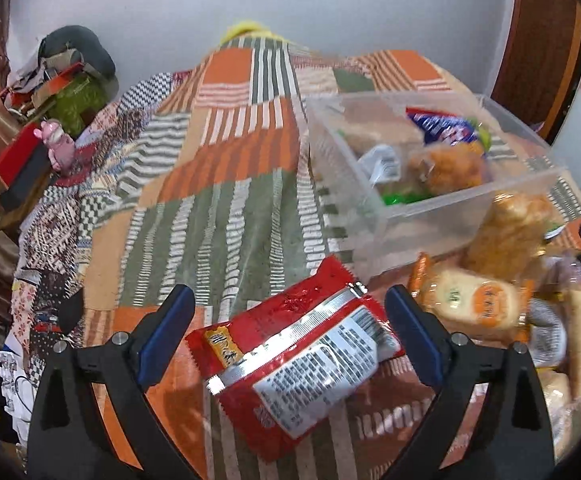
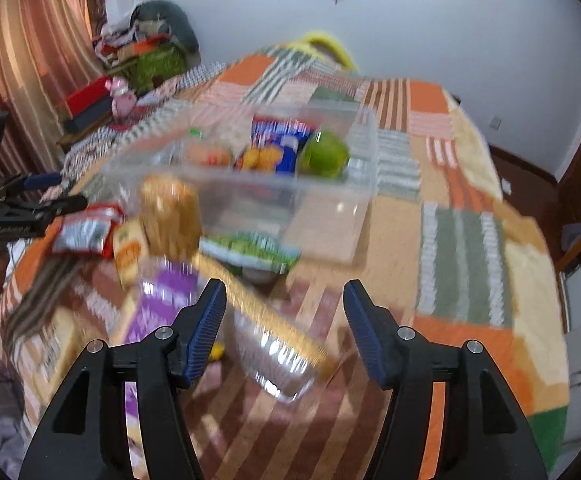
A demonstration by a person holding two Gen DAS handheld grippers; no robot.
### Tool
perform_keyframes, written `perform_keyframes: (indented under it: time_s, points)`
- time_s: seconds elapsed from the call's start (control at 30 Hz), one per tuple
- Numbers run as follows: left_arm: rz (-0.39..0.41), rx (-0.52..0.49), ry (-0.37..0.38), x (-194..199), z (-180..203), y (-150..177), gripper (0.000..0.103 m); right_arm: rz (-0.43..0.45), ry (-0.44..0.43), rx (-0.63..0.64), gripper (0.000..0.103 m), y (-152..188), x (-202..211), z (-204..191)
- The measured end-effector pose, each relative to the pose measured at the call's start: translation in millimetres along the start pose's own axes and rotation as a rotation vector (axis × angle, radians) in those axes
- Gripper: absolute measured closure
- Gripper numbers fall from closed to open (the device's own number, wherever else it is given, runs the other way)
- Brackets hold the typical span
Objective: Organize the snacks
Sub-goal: 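Grasp the wafer-roll pack with the right tool while the left tool grasps the red snack bag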
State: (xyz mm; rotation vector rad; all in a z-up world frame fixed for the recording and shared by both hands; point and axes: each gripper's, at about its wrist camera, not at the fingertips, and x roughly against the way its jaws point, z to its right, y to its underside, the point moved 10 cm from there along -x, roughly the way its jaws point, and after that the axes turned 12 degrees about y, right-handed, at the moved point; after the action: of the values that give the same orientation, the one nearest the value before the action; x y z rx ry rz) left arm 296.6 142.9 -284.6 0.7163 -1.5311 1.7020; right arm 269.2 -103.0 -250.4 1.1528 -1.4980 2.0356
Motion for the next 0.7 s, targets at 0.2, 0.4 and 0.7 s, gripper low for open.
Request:
perform_keyframes:
  time_s: [0.2,0.4,0.7]
  points:
    - [-0.074,0.004,0.063,-34.1,4.4,6.7,0.006,-0.025,-0.012,0.042,0.041,10.2,-9.0,-12.3]
    - [-0.114,0.026,0.113,-33.6,14.5,27.8,0.006,-0.043,-0.044,0.082,0.041,10.8,-16.5,-23.6]
    - [-0.121,0.080,0.147,3.2,29.2,68.8,0.006,-0.066,-0.037,0.108,0.055,25.6,-9.1,-22.9]
